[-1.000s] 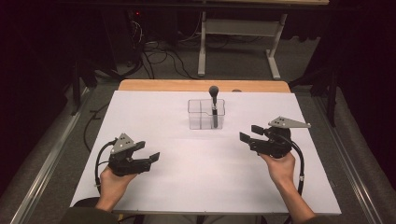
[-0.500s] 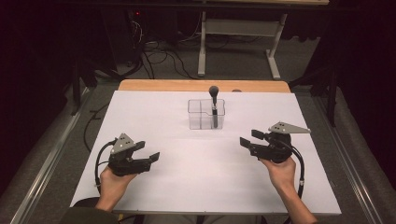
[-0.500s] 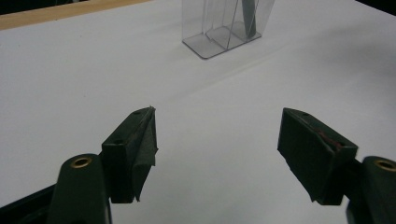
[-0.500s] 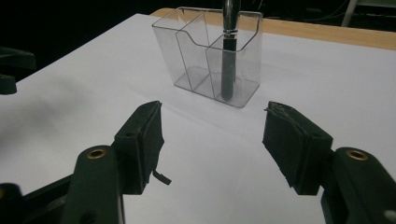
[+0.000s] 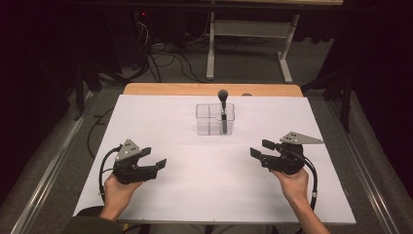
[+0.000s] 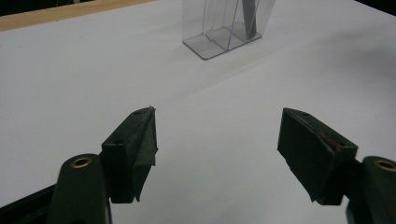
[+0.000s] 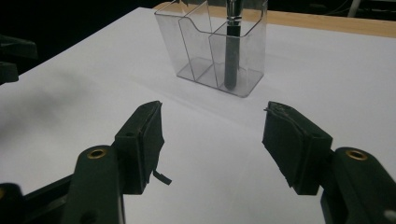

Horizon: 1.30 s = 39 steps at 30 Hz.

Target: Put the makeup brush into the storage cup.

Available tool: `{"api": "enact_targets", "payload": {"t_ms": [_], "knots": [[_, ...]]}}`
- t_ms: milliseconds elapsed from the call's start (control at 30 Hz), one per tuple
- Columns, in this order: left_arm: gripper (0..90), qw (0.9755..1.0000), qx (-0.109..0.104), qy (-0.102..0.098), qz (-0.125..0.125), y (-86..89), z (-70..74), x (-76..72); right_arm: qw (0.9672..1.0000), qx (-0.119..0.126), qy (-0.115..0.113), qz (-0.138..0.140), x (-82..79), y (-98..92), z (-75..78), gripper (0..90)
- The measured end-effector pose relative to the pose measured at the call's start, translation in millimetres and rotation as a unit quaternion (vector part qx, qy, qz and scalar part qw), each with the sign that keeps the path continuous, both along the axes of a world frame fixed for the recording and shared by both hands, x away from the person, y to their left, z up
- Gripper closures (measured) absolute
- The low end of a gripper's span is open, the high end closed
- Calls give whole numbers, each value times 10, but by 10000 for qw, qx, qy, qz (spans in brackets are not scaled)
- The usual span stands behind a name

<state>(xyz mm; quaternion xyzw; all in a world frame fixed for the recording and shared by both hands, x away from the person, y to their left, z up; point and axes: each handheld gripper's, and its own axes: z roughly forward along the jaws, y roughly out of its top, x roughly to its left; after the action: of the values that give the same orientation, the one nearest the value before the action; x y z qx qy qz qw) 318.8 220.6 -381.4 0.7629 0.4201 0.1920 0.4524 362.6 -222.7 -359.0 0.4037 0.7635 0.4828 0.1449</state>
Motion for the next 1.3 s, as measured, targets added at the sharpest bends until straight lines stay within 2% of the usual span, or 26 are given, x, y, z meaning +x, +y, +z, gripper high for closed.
{"api": "enact_targets", "payload": {"t_ms": [600,900,1100,1300], "knots": [[285,10000,10,-7,-14,-3,0,-2,10000,6,46,-24,-43,-13,-113,399],[285,10000,13,-11,-20,-5,1,-3,10000,28,-22,-86,-51,-35,-165,399],[285,10000,18,-6,-24,-6,1,-4,9999,5,43,-114,-56,-36,-215,398],[285,10000,20,-8,-33,-10,0,-4,9999,-17,-16,-127,-69,-42,-243,391]]}}
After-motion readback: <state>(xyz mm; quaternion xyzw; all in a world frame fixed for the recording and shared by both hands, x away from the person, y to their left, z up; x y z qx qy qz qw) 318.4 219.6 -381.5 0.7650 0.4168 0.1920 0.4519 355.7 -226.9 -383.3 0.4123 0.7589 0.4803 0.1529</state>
